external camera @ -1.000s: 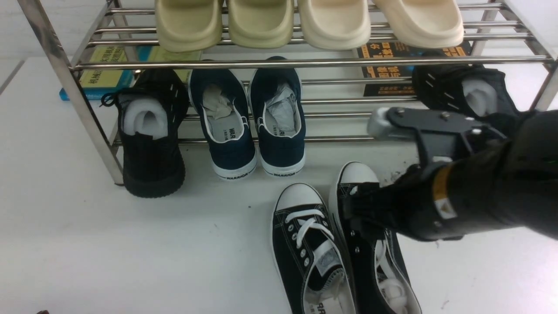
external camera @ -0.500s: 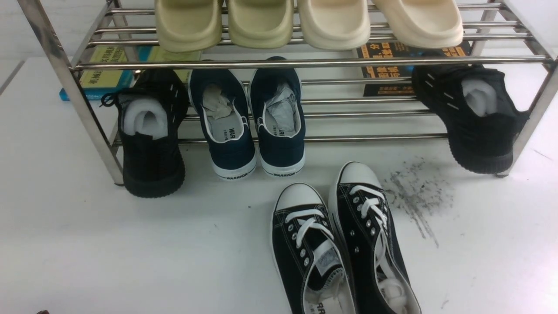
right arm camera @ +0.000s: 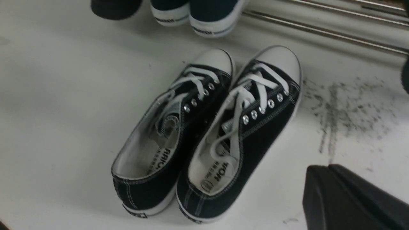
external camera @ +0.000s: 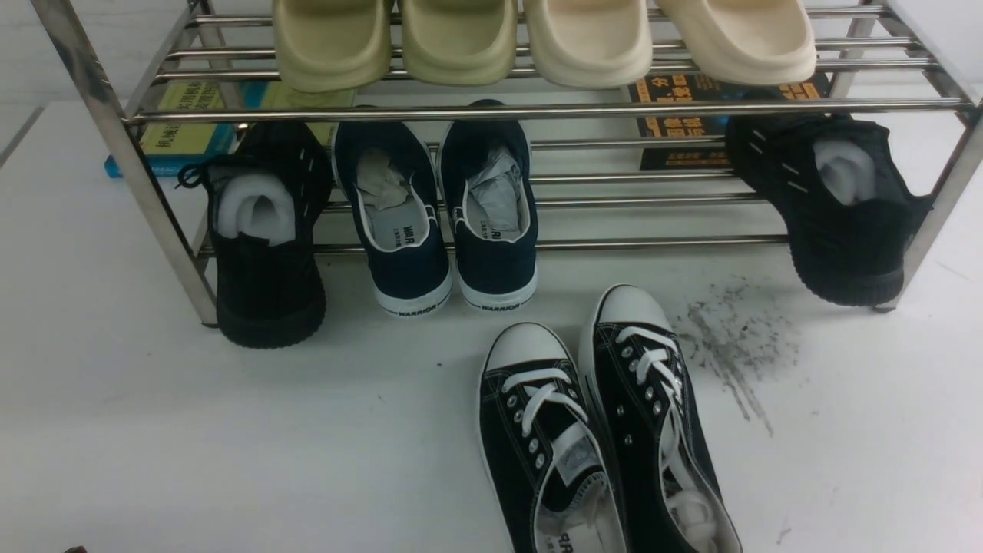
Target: Take the shoes off the shelf with your hand on the white table.
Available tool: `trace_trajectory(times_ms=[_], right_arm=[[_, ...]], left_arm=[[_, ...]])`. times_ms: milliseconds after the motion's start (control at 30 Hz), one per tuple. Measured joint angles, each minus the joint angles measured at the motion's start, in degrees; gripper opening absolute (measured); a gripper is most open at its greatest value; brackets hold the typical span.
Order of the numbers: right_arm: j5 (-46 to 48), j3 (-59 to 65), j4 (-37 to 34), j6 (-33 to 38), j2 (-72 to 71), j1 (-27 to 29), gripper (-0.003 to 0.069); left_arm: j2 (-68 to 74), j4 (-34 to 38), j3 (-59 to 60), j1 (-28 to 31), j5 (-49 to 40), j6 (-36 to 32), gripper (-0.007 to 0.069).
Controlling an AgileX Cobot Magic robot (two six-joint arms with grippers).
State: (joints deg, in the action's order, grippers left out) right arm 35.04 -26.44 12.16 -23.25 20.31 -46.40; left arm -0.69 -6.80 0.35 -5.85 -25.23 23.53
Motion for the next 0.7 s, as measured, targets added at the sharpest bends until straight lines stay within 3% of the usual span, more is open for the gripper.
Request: trace_trajectory(times_ms=[133,700], right_arm=[[-7.7,5.6,0.0,0.0,-0.3,0.0,-0.0015],[-10.2,9.5,1.8,0.0,-0.3,0.0,-0.001]], left_arm=[[0.0,0.0,0.0,0.0,0.0,0.0,0.0242],[0.0,0.0,0.0,0.0,0.0,0.0,0.0242]])
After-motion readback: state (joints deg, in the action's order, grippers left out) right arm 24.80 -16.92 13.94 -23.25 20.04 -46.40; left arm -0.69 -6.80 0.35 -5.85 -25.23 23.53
